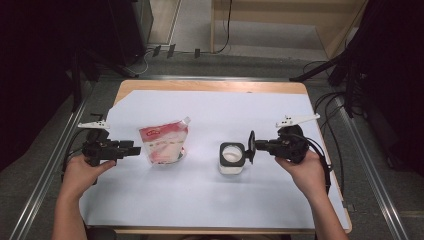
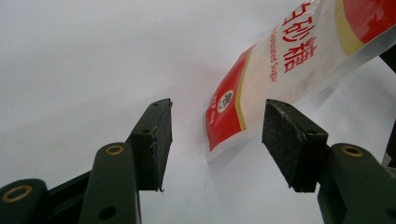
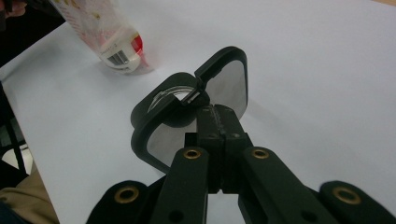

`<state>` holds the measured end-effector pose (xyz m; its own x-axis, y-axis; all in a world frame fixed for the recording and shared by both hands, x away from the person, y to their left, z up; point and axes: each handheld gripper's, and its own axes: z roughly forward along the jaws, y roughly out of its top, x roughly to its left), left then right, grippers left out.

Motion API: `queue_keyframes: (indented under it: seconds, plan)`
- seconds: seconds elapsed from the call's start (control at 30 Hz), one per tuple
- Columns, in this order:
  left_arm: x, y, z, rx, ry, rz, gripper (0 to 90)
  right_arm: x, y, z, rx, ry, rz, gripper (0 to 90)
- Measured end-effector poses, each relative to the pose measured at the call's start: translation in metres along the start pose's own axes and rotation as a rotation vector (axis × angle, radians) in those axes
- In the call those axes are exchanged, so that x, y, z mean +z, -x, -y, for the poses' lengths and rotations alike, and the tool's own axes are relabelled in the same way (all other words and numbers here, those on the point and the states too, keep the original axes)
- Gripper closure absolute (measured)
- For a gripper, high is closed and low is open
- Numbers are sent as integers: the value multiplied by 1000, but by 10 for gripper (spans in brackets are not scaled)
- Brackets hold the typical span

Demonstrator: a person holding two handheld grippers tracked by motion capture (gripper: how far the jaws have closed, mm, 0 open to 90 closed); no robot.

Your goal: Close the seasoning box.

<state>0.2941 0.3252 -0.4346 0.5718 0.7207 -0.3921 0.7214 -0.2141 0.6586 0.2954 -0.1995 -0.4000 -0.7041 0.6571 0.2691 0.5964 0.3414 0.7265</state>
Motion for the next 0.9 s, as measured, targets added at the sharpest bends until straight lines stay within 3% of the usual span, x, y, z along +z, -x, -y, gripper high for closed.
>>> queue_keyframes:
  seconds: [0.4,0.9]
  plan:
    - [0,0,0,-1,6,1,431,11,-2,2,11,15,-56,900]
    - [1,1,-1,-9,4,16,431,26,-6,6,8,-3,-71,900]
